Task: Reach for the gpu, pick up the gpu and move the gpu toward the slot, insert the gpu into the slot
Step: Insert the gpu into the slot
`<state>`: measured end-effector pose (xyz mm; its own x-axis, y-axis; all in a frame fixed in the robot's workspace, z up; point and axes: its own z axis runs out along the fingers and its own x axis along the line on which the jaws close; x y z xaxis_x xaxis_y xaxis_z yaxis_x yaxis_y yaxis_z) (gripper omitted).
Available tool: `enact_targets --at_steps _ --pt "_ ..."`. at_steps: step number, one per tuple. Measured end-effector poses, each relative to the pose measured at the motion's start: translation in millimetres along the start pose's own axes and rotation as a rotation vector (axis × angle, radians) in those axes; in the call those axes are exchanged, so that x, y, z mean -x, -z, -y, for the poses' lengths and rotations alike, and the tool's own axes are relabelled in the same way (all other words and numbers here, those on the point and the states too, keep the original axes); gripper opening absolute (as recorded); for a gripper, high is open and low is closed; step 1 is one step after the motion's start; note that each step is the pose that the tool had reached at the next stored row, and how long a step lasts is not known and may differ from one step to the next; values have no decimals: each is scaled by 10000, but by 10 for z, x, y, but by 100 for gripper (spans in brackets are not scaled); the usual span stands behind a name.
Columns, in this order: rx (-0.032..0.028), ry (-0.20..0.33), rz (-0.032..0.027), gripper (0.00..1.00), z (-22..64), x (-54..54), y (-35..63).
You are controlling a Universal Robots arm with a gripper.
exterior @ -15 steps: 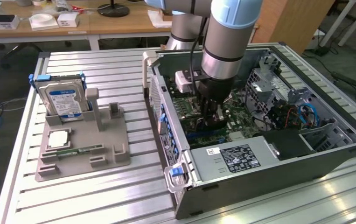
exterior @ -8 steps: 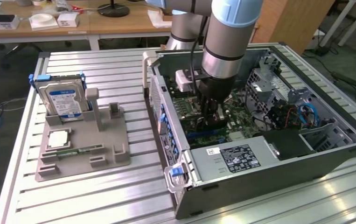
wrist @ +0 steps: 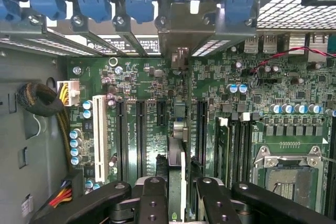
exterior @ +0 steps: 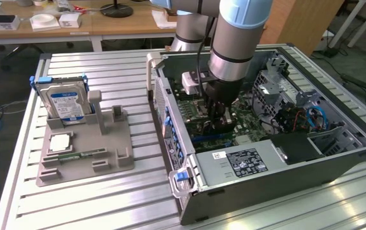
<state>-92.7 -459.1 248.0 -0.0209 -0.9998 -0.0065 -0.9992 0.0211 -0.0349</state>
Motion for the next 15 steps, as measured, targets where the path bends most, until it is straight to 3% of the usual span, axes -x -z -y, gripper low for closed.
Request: enact_targets --at_steps 15 --pt "-2 -206 -7 26 -21 -16 0"
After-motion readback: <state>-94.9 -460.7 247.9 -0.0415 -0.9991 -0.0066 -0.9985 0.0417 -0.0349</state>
